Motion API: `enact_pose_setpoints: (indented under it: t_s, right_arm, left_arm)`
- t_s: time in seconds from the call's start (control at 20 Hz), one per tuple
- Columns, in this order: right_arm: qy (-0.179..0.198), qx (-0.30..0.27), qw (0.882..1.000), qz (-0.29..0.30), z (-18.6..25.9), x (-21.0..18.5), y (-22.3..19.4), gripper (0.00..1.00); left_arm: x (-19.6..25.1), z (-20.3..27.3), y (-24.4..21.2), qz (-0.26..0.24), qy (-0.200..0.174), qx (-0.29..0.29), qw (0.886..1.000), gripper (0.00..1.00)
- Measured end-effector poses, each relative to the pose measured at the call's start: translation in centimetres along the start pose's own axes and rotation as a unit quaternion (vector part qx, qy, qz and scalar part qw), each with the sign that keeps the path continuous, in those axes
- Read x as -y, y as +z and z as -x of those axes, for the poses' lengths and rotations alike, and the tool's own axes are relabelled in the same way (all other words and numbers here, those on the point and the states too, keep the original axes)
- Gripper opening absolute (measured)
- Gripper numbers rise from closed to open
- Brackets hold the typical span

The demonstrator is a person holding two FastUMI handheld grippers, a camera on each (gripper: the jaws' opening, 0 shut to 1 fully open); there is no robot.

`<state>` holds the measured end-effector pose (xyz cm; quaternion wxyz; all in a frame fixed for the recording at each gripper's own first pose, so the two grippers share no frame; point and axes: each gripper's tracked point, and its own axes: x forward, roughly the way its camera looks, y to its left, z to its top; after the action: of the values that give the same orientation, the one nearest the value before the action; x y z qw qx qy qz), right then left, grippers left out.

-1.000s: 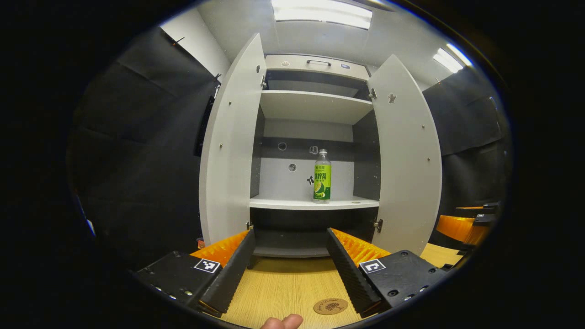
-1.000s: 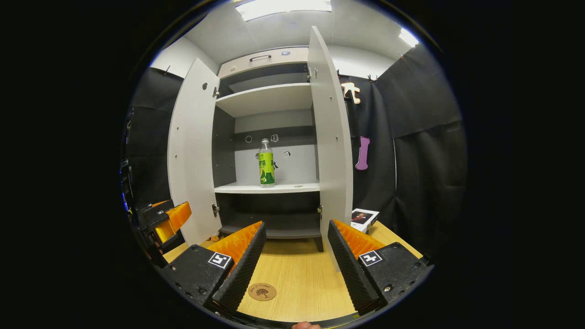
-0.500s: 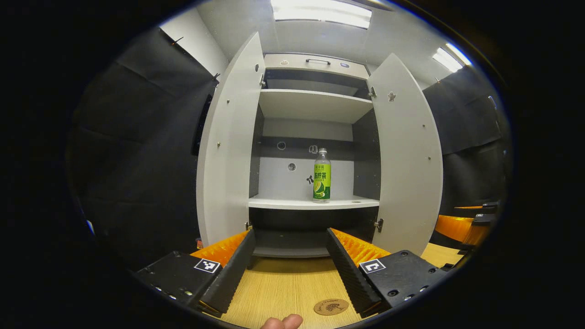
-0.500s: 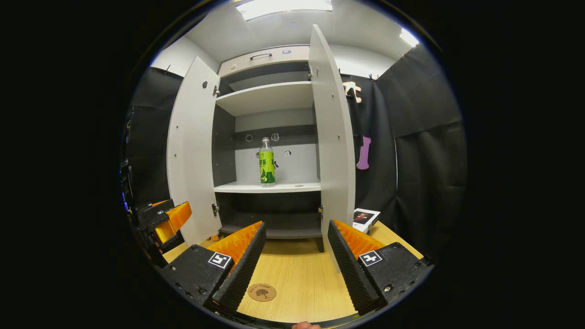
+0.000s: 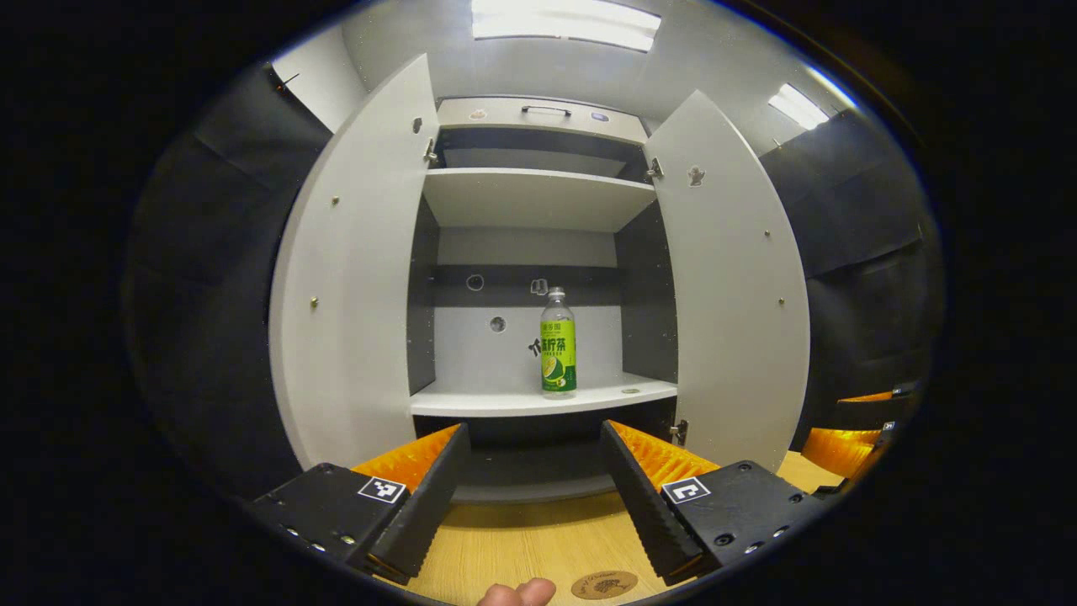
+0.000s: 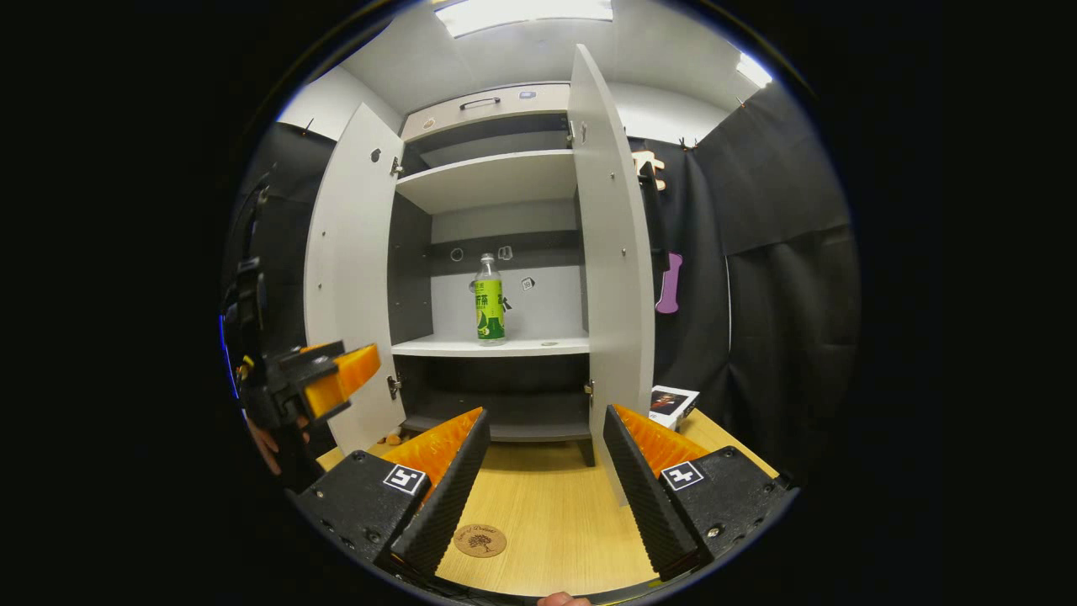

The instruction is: Grasp the bottle in the cabinet with the left hand and place it on the coaster, then close the right door with the right hand and the left door with the left hand.

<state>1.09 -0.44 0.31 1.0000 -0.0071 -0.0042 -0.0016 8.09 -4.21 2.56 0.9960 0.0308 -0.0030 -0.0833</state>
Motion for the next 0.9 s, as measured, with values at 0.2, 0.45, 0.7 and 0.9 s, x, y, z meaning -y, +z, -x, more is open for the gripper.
enact_pose_setpoints:
  t_s: [0.2, 0.45, 0.7, 0.9]
  right_arm:
    - [-0.024, 0.011, 1.0, -0.003, 0.9, 1.5, 0.8, 0.84]
    - [-0.073, 0.019, 0.997, -0.001, 2.6, 4.5, 1.2, 0.84]
    - [-0.112, 0.008, 0.994, -0.017, 3.7, 7.1, 0.7, 0.84]
    - [-0.137, 0.013, 0.99, -0.014, 4.1, 8.7, 1.2, 0.84]
  left_arm:
    - [2.8, -5.8, 1.1, 0.016, -0.064, -0.004, 0.998, 0.94]
    - [2.7, -12.8, 3.6, 0.041, -0.06, 0.02, 0.997, 0.95]
    - [2.6, -19.4, 5.7, 0.036, -0.063, 0.036, 0.997, 0.95]
    - [1.9, -23.8, 5.0, 0.023, -0.053, 0.022, 0.998, 0.96]
